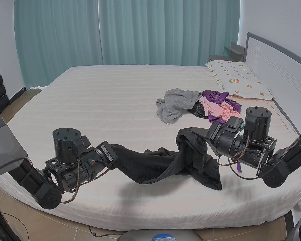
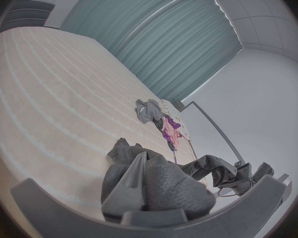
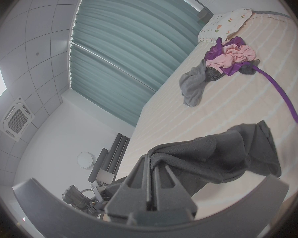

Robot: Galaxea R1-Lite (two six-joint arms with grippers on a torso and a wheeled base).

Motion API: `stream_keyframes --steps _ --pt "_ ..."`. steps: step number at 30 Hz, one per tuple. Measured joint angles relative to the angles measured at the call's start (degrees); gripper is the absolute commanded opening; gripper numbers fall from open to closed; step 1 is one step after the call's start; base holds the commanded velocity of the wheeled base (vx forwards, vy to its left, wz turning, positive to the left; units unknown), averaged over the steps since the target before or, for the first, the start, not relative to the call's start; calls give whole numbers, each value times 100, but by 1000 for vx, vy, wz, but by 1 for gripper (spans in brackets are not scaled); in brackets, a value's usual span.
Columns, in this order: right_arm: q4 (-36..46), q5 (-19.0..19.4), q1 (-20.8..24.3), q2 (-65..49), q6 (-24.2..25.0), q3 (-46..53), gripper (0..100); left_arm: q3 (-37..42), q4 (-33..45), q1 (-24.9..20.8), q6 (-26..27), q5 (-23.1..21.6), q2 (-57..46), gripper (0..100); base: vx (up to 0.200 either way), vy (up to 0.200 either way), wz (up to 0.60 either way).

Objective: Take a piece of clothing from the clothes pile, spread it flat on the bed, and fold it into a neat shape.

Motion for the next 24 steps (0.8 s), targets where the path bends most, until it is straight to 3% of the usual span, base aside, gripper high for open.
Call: stream_keyframes --steps 24 --pt "-151 -44 0 -90 9 -2 0 13 -22 163 7 6 -160 0 0 200 0"
